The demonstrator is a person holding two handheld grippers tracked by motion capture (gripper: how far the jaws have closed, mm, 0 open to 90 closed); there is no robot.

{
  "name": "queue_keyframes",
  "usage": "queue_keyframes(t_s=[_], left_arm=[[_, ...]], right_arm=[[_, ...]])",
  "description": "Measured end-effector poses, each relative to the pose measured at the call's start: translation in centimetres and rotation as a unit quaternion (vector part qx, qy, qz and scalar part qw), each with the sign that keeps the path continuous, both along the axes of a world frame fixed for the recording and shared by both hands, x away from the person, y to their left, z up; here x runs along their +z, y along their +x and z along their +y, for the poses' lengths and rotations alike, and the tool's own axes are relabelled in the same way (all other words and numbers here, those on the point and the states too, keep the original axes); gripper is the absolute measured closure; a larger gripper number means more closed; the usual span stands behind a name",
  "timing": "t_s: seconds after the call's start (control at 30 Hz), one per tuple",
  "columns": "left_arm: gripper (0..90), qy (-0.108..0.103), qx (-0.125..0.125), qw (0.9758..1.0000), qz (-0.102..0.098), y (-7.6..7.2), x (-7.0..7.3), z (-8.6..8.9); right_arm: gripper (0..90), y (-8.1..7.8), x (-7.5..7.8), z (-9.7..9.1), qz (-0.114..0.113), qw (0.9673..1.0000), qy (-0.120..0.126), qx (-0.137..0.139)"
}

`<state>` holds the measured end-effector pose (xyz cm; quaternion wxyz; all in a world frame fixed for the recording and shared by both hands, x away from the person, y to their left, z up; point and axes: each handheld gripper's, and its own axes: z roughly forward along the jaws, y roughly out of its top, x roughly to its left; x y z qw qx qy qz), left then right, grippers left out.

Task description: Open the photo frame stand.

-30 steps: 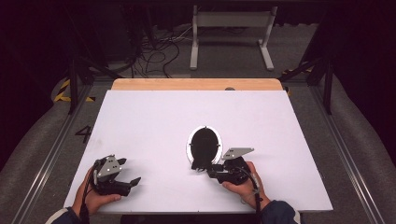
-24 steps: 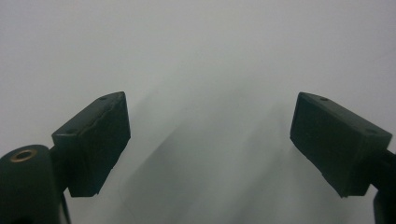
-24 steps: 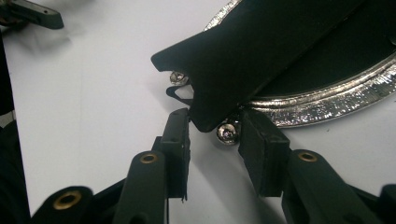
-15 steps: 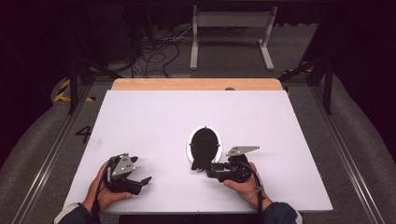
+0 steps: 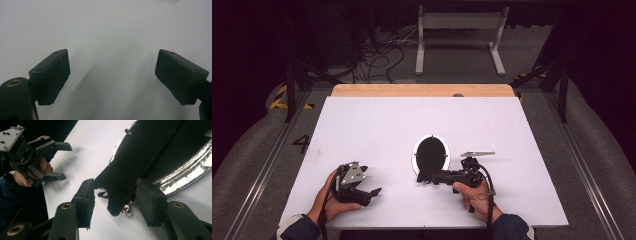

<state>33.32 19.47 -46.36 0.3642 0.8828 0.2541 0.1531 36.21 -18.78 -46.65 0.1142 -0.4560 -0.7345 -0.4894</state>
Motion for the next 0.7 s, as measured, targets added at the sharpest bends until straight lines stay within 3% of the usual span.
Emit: queue_keyframes(t_s=[0.13,0.2,0.27,0.37,0.47,0.5,0.6,0.63,0.7], left_arm=[[13.0,0.001,-0.005,1.0000,0.006,-0.1,-0.1,0.1],[12.9,0.003,-0.009,0.9999,0.005,-0.2,-0.1,0.1],[12.9,0.005,-0.011,0.9999,0.004,-0.2,-0.1,0.1],[12.9,0.005,-0.010,0.9999,0.005,-0.2,-0.2,0.1],[12.9,0.007,-0.010,0.9999,0.004,-0.2,-0.2,0.1],[12.9,0.006,-0.011,0.9999,0.005,-0.2,-0.2,0.1],[12.8,0.006,-0.010,0.9999,0.004,-0.2,-0.1,0.1],[12.7,0.006,-0.009,0.9999,0.005,-0.2,-0.1,0.1],[12.7,0.008,-0.010,0.9999,0.005,-0.1,-0.1,0.1]], right_arm=[[45.8,-0.6,0.5,0.8,-0.028,0.9968,-0.067,0.031],[45.2,-1.0,0.8,1.3,-0.046,0.9925,-0.101,0.051],[48.0,-1.6,1.1,2.1,-0.081,0.9839,-0.147,0.060],[51.6,-2.1,1.4,2.9,-0.113,0.9733,-0.190,0.061],[56.2,-2.2,1.4,3.0,-0.122,0.9708,-0.200,0.053],[57.1,-2.2,1.3,2.9,-0.124,0.9712,-0.197,0.050],[54.2,-1.7,1.1,2.3,-0.101,0.9834,-0.146,0.037],[52.3,-1.4,1.0,1.9,-0.087,0.9887,-0.116,0.035],[51.0,-1.0,0.9,1.3,-0.067,0.9953,-0.066,0.025]])
